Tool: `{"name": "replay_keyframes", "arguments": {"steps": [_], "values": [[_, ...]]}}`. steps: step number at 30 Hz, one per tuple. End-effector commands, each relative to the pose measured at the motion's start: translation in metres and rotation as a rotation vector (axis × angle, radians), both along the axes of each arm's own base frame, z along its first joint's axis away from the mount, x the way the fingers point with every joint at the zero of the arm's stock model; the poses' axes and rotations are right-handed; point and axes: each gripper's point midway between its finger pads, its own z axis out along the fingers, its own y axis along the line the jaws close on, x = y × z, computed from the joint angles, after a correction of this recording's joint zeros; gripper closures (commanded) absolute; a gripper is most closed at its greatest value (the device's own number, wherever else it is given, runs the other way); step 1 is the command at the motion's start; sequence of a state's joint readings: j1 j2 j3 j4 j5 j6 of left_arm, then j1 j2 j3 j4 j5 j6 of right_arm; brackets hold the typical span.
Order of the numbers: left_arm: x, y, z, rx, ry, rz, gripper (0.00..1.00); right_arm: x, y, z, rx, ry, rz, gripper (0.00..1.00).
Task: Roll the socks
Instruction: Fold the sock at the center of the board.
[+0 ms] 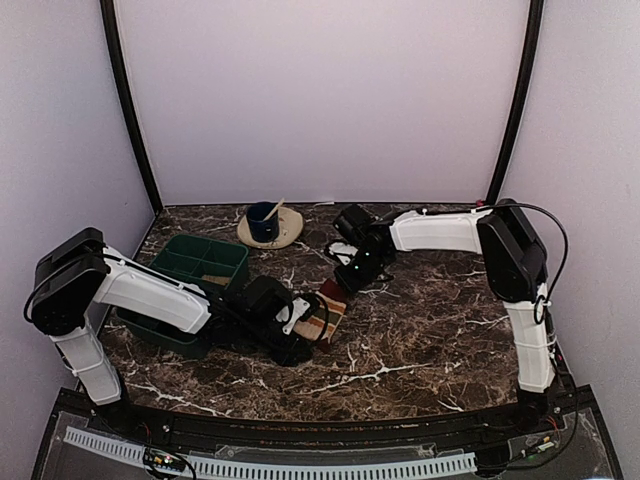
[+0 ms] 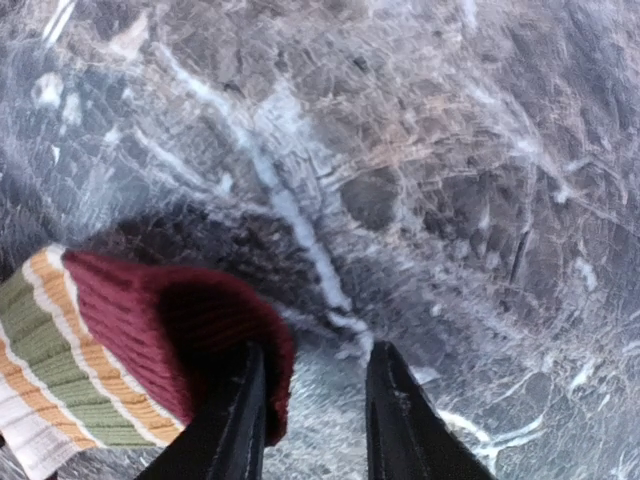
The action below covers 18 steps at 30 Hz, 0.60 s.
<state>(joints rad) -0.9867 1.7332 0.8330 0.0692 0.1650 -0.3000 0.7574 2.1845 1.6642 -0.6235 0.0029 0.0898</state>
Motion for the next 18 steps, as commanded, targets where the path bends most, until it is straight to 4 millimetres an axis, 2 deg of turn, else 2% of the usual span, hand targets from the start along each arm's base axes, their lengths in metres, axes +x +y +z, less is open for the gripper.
{"name": "replay_keyframes", "arguments": {"steps": [1, 7, 11, 18], "values": [[-0.009, 0.004, -0.001, 0.014, 0.018, -0.025, 0.72, 0.023, -0.006, 0.014, 0.047, -0.067, -0.071, 0.57], [-0.006, 0.003, 0.004, 0.003, 0.005, -0.017, 0.73, 0.027, -0.004, 0.028, 0.076, -0.086, -0.088, 0.52], [-0.005, 0.007, 0.013, 0.001, -0.018, 0.0, 0.73, 0.033, -0.01, 0.047, 0.092, -0.151, -0.126, 0.51], [0.008, 0.009, 0.056, -0.038, -0.12, 0.032, 0.73, 0.039, -0.016, 0.094, 0.192, -0.285, -0.188, 0.5]]}}
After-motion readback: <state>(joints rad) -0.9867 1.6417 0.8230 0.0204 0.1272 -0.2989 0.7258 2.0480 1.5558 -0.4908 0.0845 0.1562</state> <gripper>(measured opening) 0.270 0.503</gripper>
